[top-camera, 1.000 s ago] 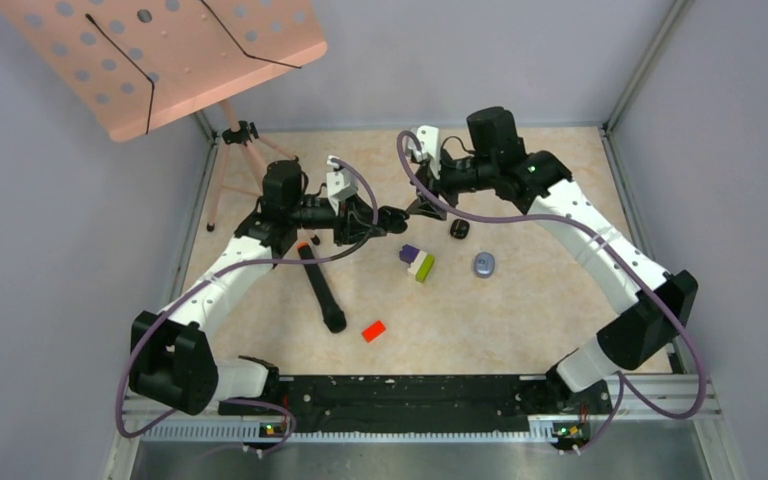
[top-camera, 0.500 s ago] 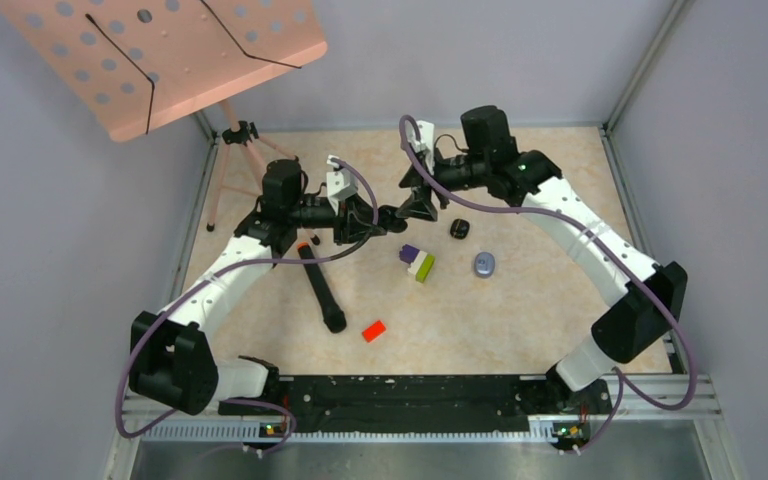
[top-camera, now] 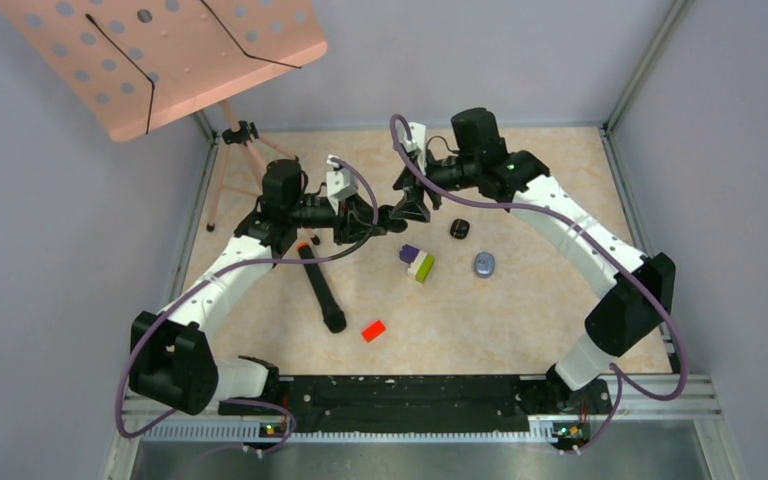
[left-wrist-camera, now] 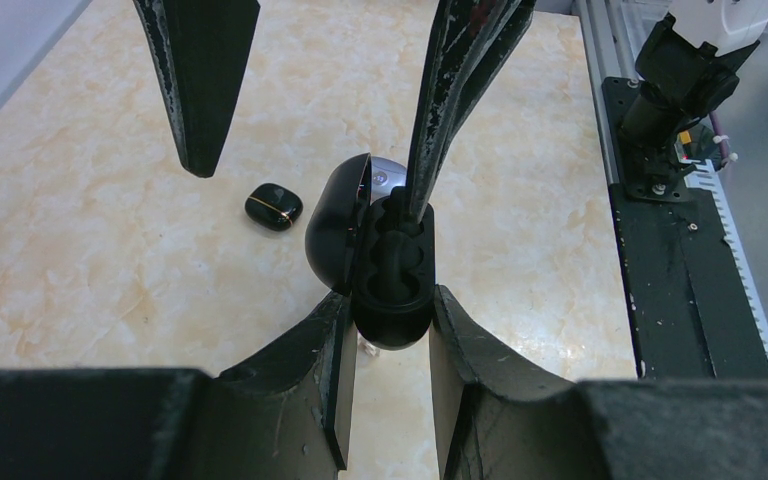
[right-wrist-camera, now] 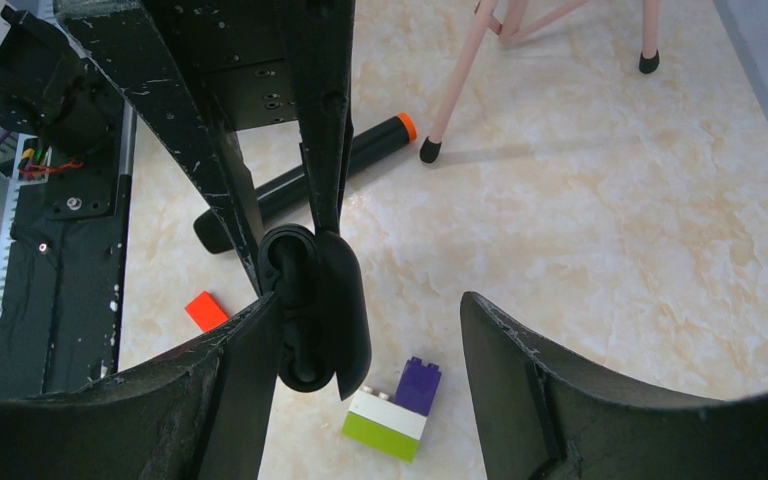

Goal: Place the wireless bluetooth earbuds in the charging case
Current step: Close the charging case.

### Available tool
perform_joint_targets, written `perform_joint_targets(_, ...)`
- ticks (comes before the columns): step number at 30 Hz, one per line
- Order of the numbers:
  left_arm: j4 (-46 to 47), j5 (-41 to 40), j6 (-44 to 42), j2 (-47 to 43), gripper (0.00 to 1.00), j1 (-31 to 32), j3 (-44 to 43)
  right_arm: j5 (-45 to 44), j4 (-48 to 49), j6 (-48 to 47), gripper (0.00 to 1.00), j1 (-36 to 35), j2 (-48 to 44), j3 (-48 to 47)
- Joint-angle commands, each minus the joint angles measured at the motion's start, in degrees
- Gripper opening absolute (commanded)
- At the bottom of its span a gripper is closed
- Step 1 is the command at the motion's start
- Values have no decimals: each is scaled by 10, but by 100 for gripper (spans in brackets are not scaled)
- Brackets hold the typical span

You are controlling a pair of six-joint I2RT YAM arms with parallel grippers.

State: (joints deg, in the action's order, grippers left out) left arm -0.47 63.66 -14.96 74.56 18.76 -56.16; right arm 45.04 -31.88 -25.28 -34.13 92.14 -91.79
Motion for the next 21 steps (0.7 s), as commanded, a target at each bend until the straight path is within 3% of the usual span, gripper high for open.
perform_joint_targets(1,25,16,5,3,0,1,-20,-5,29,4,64,-8,8,-7)
perform_joint_targets(21,50,5,30,5,0,1,-8,-57,13,-4,62,-19,-7,-1)
